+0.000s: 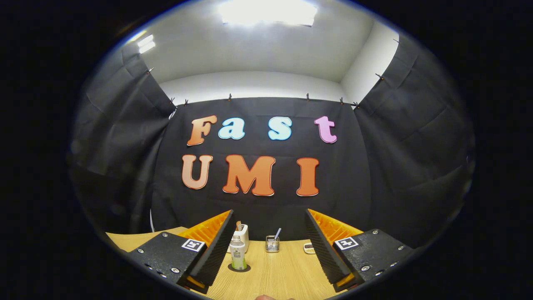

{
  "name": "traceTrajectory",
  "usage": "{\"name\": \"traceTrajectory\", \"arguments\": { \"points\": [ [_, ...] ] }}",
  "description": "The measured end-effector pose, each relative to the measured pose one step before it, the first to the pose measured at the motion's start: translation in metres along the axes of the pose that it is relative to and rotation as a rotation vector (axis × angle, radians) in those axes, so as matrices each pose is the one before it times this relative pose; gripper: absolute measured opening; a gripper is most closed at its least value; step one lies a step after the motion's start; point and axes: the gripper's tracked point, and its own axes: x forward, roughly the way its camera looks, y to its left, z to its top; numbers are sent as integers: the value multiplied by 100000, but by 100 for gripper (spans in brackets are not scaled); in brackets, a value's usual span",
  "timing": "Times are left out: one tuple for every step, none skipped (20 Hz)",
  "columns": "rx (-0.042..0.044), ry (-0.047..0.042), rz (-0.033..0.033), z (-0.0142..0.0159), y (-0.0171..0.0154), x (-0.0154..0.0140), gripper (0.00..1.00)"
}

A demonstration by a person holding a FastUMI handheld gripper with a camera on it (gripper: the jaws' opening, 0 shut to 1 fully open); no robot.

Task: Take the bottle from table, then pour the juice into the cup, finally place the bottle on the coaster

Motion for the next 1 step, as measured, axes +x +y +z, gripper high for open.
{"name": "traceTrajectory", "arguments": {
  "points": [
    [492, -176, 291, 81, 99, -57, 97]
  ]
}}
